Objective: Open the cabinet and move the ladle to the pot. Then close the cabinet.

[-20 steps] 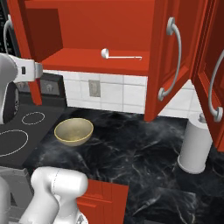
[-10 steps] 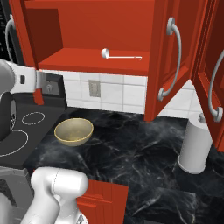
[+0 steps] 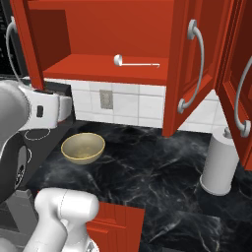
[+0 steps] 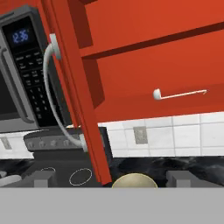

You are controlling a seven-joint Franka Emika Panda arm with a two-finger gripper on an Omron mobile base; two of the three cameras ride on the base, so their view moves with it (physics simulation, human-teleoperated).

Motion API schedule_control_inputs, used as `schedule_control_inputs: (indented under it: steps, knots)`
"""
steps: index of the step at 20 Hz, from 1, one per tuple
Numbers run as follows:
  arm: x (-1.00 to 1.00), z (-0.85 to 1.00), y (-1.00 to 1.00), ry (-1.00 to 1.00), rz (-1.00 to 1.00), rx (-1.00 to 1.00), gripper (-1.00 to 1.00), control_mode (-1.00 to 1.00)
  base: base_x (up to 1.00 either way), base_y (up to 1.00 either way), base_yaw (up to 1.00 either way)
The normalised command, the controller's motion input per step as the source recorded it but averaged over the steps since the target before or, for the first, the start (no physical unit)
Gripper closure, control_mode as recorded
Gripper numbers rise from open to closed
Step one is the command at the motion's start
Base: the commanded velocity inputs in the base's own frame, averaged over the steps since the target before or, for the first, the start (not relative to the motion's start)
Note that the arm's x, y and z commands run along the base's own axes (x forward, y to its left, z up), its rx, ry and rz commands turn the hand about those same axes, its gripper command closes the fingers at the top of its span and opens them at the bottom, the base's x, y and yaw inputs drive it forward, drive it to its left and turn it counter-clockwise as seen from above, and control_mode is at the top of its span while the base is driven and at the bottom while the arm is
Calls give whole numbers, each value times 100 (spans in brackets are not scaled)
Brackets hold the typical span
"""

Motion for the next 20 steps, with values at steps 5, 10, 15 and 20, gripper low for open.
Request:
schedule_control_inputs:
  steps: [5, 10, 15, 20]
  knots:
    - [40, 0, -26, 1, 0, 8, -100, -100, 0, 0, 0]
    - [56, -3, 0, 0, 0, 13, -100, -100, 0, 0, 0]
    - [44, -8, 0, -1, 1, 15, -100, -100, 0, 0, 0]
    - [31, -1, 1, 0, 2, 16, -100, -100, 0, 0, 0]
